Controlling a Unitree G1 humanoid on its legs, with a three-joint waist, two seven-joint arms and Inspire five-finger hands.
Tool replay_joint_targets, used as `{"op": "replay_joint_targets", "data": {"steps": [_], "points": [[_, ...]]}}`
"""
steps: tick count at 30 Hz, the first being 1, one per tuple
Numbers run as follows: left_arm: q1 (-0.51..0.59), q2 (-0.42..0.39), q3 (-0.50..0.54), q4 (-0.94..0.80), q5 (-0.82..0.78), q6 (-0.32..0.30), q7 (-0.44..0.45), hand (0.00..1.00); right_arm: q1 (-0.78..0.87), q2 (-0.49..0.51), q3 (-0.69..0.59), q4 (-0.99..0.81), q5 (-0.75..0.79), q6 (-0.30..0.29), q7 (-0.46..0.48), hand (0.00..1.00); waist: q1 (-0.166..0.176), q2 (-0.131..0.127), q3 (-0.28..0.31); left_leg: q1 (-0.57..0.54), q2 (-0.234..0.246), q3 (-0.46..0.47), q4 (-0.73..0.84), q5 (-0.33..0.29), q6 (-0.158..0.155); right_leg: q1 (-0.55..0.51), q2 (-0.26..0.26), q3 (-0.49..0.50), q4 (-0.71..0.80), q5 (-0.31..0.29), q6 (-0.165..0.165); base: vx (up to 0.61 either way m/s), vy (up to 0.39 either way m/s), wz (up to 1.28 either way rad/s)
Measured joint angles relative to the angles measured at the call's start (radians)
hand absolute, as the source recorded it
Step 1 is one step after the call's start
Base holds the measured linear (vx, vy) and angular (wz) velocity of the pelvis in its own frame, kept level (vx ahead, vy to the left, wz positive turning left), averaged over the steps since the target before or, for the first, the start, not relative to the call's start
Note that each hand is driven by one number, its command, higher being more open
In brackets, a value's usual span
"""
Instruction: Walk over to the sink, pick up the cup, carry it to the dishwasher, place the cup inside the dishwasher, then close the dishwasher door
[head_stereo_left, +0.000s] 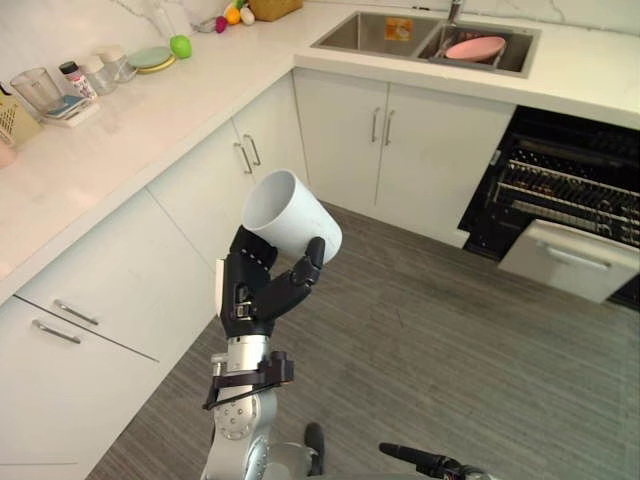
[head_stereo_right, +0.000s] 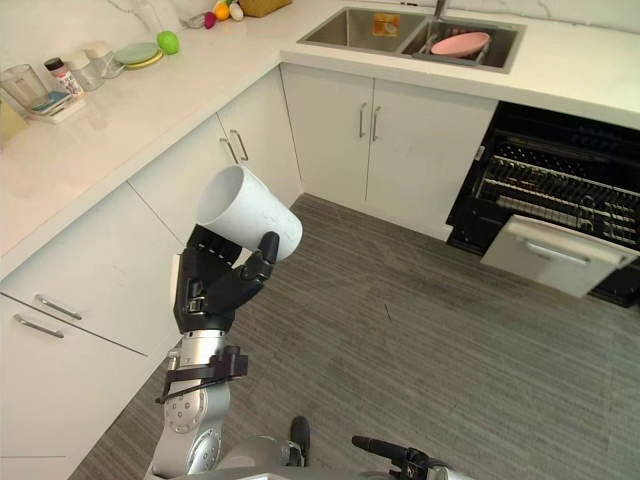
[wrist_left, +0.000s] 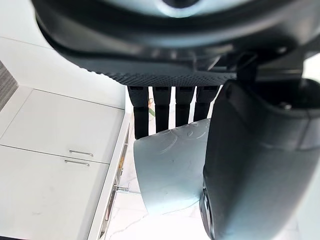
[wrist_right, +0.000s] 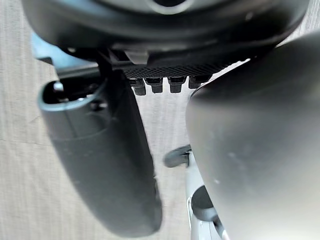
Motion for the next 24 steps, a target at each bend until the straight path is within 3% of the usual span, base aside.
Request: {"op": "replay_joint_targets", "data": {"steps": [1, 2, 3, 4, 5, 7, 9, 10, 11, 12, 13, 14, 15, 16, 19, 20, 21, 22, 23, 24], "points": [[0.000, 0.004, -0.010, 0.003, 0.002, -0.001, -0.003, 0.00, 0.015, -0.003, -0.013, 0.000, 0.016, 0.000, -0.002, 1.00, 0.000, -0.004, -0.010, 0.035, 0.005, 0.013, -0.034, -0.018, 0.034, -0.043, -0.010, -0.034, 0.161, -0.008, 0.014, 0.24, 0.119, 0.00], [-0.001, 0.022, -0.011, -0.007, 0.010, -0.006, -0.006, 0.00, 0.013, 0.004, -0.013, 0.001, 0.030, -0.003, -0.007, 1.00, 0.000, -0.024, -0.020, 0.091, -0.004, 0.019, -0.063, -0.054, 0.044, -0.112, -0.057, -0.056, 0.375, 0.003, 0.044, 0.29, 0.074, 0.11], [-0.003, 0.052, -0.016, -0.019, 0.008, -0.005, -0.007, 0.00, 0.018, 0.017, -0.012, 0.005, 0.034, -0.005, -0.008, 1.00, -0.006, -0.064, -0.033, 0.133, -0.033, 0.011, -0.083, -0.076, 0.056, -0.218, -0.128, -0.062, 0.612, 0.107, 0.079, 0.40, 0.029, 0.12], [-0.006, 0.057, -0.018, -0.023, 0.008, -0.005, -0.008, 0.00, 0.019, 0.011, -0.011, 0.002, 0.033, -0.005, -0.005, 1.00, -0.006, -0.072, -0.036, 0.174, -0.035, 0.006, -0.093, -0.097, 0.052, -0.304, -0.175, -0.083, 0.776, 0.100, 0.027, 0.43, -0.004, 0.15], [-0.006, 0.055, -0.020, -0.023, 0.008, -0.005, -0.007, 0.00, 0.019, 0.008, -0.012, 0.001, 0.034, -0.010, -0.002, 1.00, -0.009, -0.068, -0.036, 0.196, -0.027, 0.004, -0.103, -0.101, 0.049, -0.338, -0.187, -0.092, 0.810, 0.081, 0.010, 0.35, -0.025, 0.10], [-0.010, 0.060, -0.030, -0.023, 0.009, -0.002, 0.006, 0.00, 0.016, 0.006, -0.011, -0.016, 0.034, -0.019, 0.004, 1.00, -0.024, -0.060, -0.033, 0.258, 0.013, -0.005, -0.133, -0.107, 0.031, -0.404, -0.184, -0.122, 0.744, 0.011, 0.010, 0.31, -0.045, 0.18], [-0.039, 0.072, -0.050, -0.020, 0.008, 0.025, 0.025, 0.00, 0.004, 0.014, -0.003, -0.020, 0.034, -0.022, 0.000, 1.00, -0.037, -0.048, -0.025, 0.312, 0.092, -0.020, -0.129, -0.135, -0.019, -0.416, -0.112, -0.171, 0.429, -0.017, 0.002, 0.38, -0.127, 0.15], [-0.046, 0.075, -0.050, -0.019, 0.008, 0.030, 0.025, 0.00, 0.002, 0.016, -0.002, -0.021, 0.034, -0.022, -0.003, 1.00, -0.037, -0.049, -0.025, 0.327, 0.104, -0.018, -0.126, -0.145, -0.035, -0.416, -0.099, -0.178, 0.346, -0.014, 0.002, 0.42, -0.193, -0.07], [-0.053, 0.081, -0.050, -0.019, 0.008, 0.035, 0.025, 0.00, -0.002, 0.018, 0.006, -0.021, 0.035, -0.019, -0.010, 1.00, -0.040, -0.049, -0.025, 0.360, 0.119, -0.012, -0.122, -0.166, -0.062, -0.412, -0.085, -0.187, 0.184, 0.035, -0.008, 0.43, -0.233, -0.19], [-0.054, 0.092, -0.051, -0.021, 0.009, 0.036, 0.022, 0.00, -0.004, 0.018, 0.019, -0.022, 0.034, -0.014, -0.016, 1.00, -0.046, -0.059, -0.027, 0.388, 0.113, -0.003, -0.104, -0.200, -0.082, -0.400, -0.081, -0.183, 0.019, 0.161, -0.026, 0.44, -0.245, -0.21], [-0.054, 0.100, -0.051, -0.025, 0.009, 0.036, 0.019, 0.00, -0.003, 0.021, 0.028, -0.022, 0.034, -0.012, -0.021, 1.00, -0.049, -0.080, -0.032, 0.400, 0.099, 0.002, -0.090, -0.225, -0.092, -0.394, -0.087, -0.176, -0.053, 0.270, -0.049, 0.44, -0.243, -0.34], [-0.051, 0.078, -0.053, -0.007, 0.008, 0.045, 0.014, 0.00, -0.019, -0.002, 0.018, -0.020, 0.040, -0.010, -0.032, 1.00, -0.053, -0.024, -0.020, 0.425, 0.136, 0.010, -0.055, -0.288, -0.105, -0.391, -0.052, -0.175, -0.033, 0.332, -0.090, 0.37, -0.171, -0.47], [-0.047, 0.067, -0.072, -0.008, 0.009, 0.064, 0.012, 0.00, -0.027, -0.024, 0.018, -0.021, 0.037, -0.020, -0.046, 1.00, -0.058, 0.007, -0.025, 0.421, 0.159, 0.012, -0.036, -0.299, -0.106, -0.386, -0.012, -0.157, -0.057, 0.313, -0.098, 0.33, -0.148, -0.57], [-0.051, 0.064, -0.086, -0.009, 0.010, 0.064, 0.010, 0.00, -0.035, -0.024, 0.018, -0.020, 0.035, -0.028, -0.062, 1.00, -0.057, 0.020, -0.018, 0.423, 0.172, 0.009, -0.036, -0.303, -0.100, -0.388, 0.007, -0.150, -0.058, 0.308, -0.097, 0.23, -0.109, -0.53], [-0.083, 0.064, -0.156, -0.010, 0.033, 0.062, -0.010, 0.00, -0.022, 0.006, 0.004, -0.066, 0.046, -0.065, -0.156, 1.00, -0.060, 0.016, -0.013, 0.426, 0.205, 0.012, -0.049, -0.324, -0.089, -0.438, 0.052, -0.147, -0.003, 0.236, -0.117, 0.13, -0.141, -0.38], [-0.096, 0.058, -0.181, -0.015, 0.036, 0.059, -0.029, 0.00, -0.003, 0.017, 0.005, -0.119, 0.046, -0.093, -0.195, 1.00, -0.064, 0.032, -0.011, 0.435, 0.238, 0.030, -0.077, -0.376, -0.092, -0.484, 0.061, -0.175, 0.082, 0.192, -0.129, 0.07, -0.149, -0.41], [-0.091, 0.054, -0.184, -0.016, 0.036, 0.049, -0.049, 0.00, 0.018, 0.030, 0.005, -0.158, 0.051, -0.109, -0.234, 1.00, -0.061, 0.025, -0.013, 0.457, 0.240, 0.064, -0.078, -0.382, -0.085, -0.511, 0.036, -0.184, 0.215, 0.108, -0.138, 0.22, -0.156, -0.43], [-0.088, 0.047, -0.185, -0.019, 0.032, 0.049, -0.063, 0.00, 0.040, 0.038, -0.003, -0.187, 0.056, -0.128, -0.266, 1.00, -0.065, 0.014, -0.017, 0.470, 0.234, 0.067, -0.021, -0.389, -0.071, -0.491, 0.028, -0.171, 0.300, 0.017, -0.125, 0.33, -0.178, -0.57], [-0.088, 0.037, -0.195, -0.023, 0.020, 0.040, -0.077, 0.00, 0.052, 0.045, -0.003, -0.212, 0.057, -0.151, -0.312, 1.00, -0.060, 0.019, -0.009, 0.375, 0.258, 0.033, 0.257, -0.372, 0.008, -0.482, 0.046, -0.148, 0.324, -0.041, -0.137, 0.29, -0.169, -0.51], [-0.087, 0.029, -0.202, -0.024, 0.012, 0.036, -0.080, 0.00, 0.068, 0.044, -0.004, -0.242, 0.056, -0.159, -0.333, 1.00, -0.054, 0.032, -0.010, 0.300, 0.276, 0.004, 0.417, -0.322, 0.099, -0.471, 0.063, -0.139, 0.317, -0.048, -0.136, 0.24, -0.173, -0.67]]}}
